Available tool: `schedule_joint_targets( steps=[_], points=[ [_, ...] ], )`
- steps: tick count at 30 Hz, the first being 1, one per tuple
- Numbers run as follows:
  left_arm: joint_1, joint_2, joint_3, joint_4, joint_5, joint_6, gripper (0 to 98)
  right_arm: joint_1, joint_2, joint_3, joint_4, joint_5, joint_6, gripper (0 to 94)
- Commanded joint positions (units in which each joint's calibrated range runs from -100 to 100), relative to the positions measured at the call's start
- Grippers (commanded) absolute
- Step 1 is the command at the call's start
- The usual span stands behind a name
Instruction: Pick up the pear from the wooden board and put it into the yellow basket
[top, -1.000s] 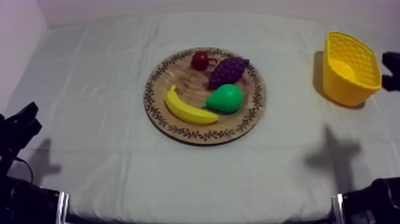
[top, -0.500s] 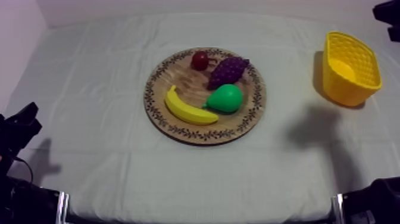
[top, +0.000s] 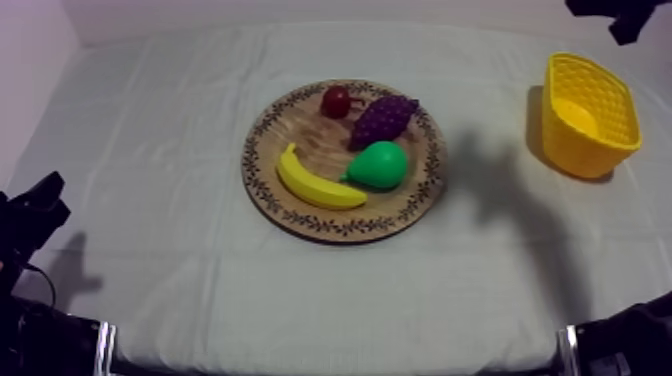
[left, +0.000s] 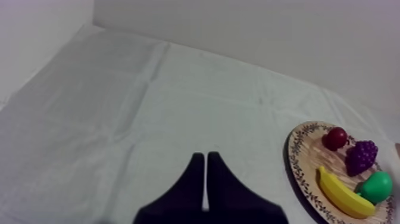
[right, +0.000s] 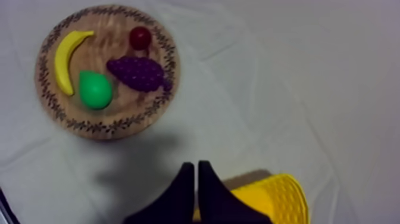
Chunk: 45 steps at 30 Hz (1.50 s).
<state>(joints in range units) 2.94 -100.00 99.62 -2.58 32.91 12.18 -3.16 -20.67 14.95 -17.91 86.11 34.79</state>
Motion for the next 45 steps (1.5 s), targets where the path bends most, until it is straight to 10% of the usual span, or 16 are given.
schedule_joint_targets(
  steps=[1, 16, 29, 45],
  points=[
    [0.0, 0.0, 0.0, 0.01, 0.0, 0.0, 0.1, -1.7, 3.6, -2.0, 0.5, 1.3, 0.3, 0.5],
    [0.0, 0.0, 0.0, 0.01, 0.0, 0.0, 0.1, -9.2, 18.1, -5.9, 3.0, 4.0, 2.1, 2.7],
    [0.0, 0.0, 0.0, 0.01, 0.0, 0.0, 0.1, -12.0, 19.6, -6.8, 4.9, 10.0, 3.5, 69.4],
    [0.0, 0.0, 0.0, 0.01, 0.0, 0.0, 0.1, -15.5, 29.7, -4.9, 2.9, 5.5, 4.6, 71.6]
  ],
)
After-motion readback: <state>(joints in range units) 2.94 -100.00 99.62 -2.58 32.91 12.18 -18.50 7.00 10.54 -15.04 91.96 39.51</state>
